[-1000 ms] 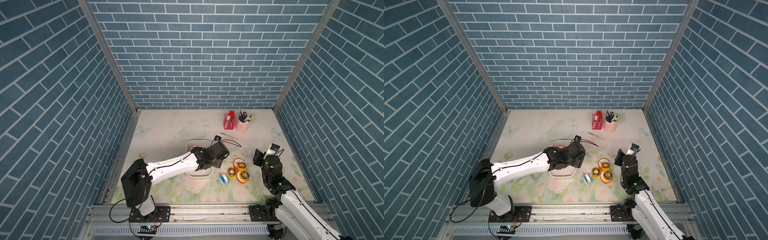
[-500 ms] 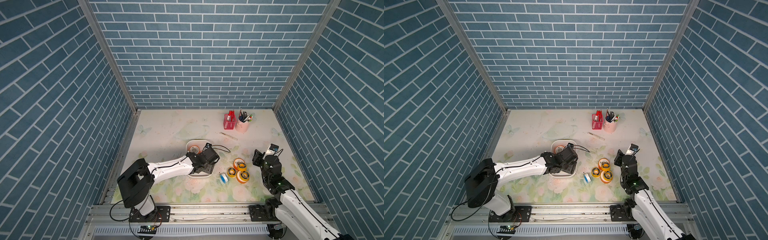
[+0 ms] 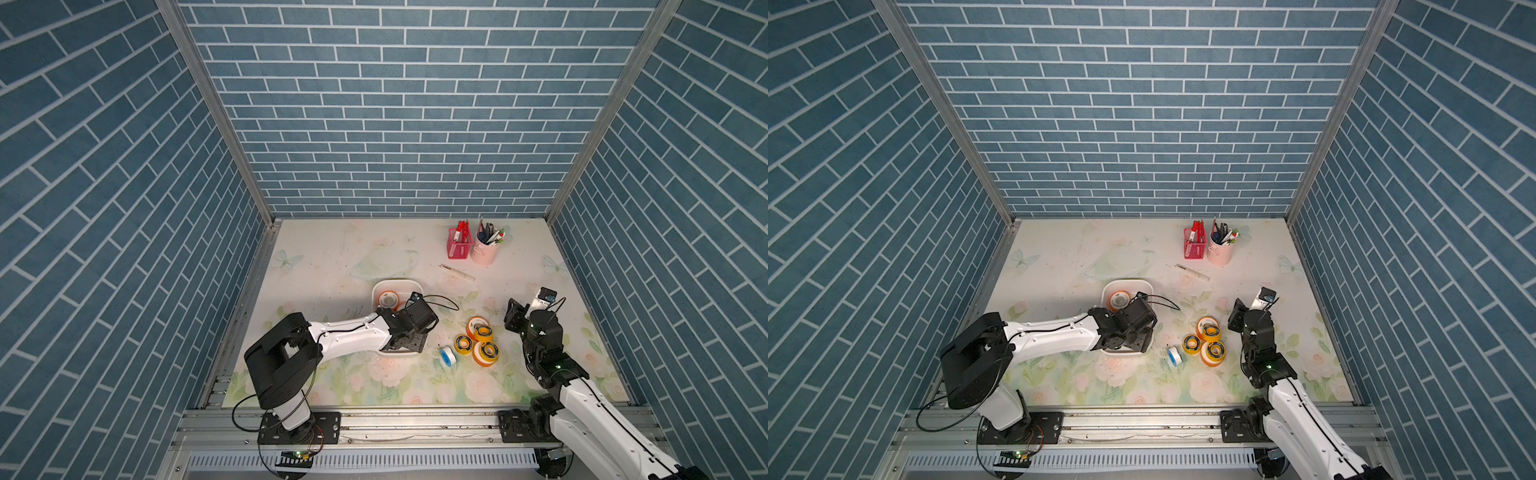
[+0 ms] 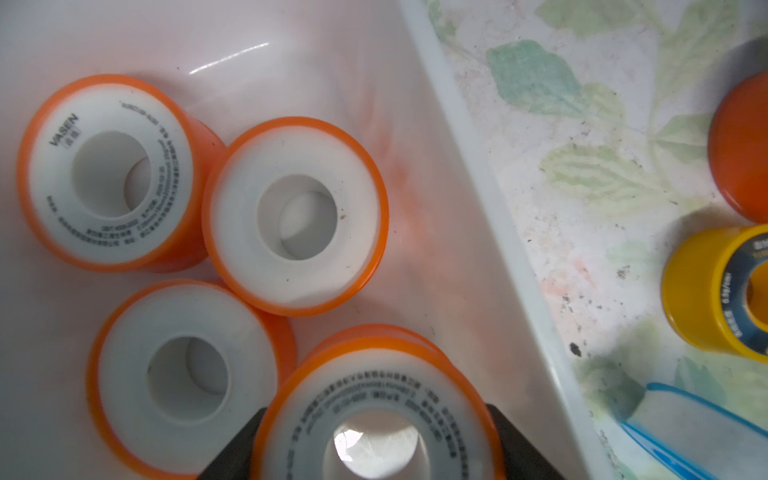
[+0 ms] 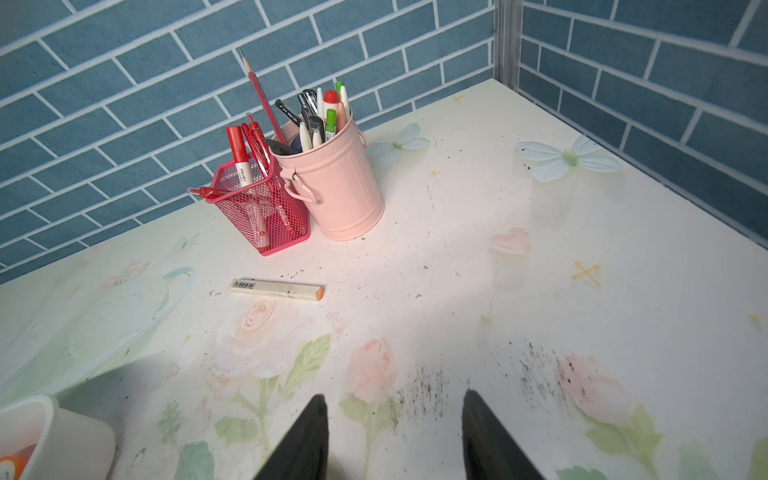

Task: Put the sealing tape into the storage box
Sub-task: Place the sealing tape in the storage box.

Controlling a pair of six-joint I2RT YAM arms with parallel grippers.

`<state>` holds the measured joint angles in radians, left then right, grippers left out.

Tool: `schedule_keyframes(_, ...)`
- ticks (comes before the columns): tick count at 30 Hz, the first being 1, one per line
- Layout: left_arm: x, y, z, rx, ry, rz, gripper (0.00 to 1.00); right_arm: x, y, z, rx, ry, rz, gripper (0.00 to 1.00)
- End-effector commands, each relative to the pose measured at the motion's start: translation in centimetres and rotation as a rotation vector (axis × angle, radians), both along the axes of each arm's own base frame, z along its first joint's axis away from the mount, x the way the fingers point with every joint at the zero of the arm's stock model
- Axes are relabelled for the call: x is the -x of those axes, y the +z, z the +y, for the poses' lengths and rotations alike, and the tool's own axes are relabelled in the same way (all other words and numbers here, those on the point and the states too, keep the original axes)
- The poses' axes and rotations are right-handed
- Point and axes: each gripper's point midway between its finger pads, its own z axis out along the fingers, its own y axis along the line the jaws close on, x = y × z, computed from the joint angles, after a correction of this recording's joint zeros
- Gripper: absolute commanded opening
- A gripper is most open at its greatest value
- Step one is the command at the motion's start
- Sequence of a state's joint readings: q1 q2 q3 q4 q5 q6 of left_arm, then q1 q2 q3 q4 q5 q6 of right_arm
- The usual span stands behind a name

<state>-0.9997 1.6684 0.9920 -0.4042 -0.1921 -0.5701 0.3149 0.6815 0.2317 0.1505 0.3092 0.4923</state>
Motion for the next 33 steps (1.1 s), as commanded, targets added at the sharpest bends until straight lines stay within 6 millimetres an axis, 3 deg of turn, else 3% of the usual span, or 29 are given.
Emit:
schedule_keyframes(1,-0.2,-0.2,0.1,-0.005,0.011,0.001,0.79,0.0,0.0,0.1,0.003,0.011,-0.009,0.52)
schedule_keyframes(12,-0.5,1.4,0.0,0.012,0.015,-0.019,0.86,-0.1,0.0,0.2,0.001,0.018,-0.010,0.52)
schedule_keyframes(21,-1.1,7.1,1.0,0.063,0.037,-0.125,0.85,-0.6,0.1,2.4,-0.009,0.131,0.008,0.55)
schedule_keyframes(28,-0.7,11.6,5.2,0.093,0.104,-0.216,0.86,-2.5,-1.3,6.6,0.006,0.323,0.179,0.62)
schedule_keyframes(33,-0.2,12.8,8.5,0.125,0.144,-0.238,0.88,-3.3,-2.9,8.4,0.102,0.389,0.318,0.70)
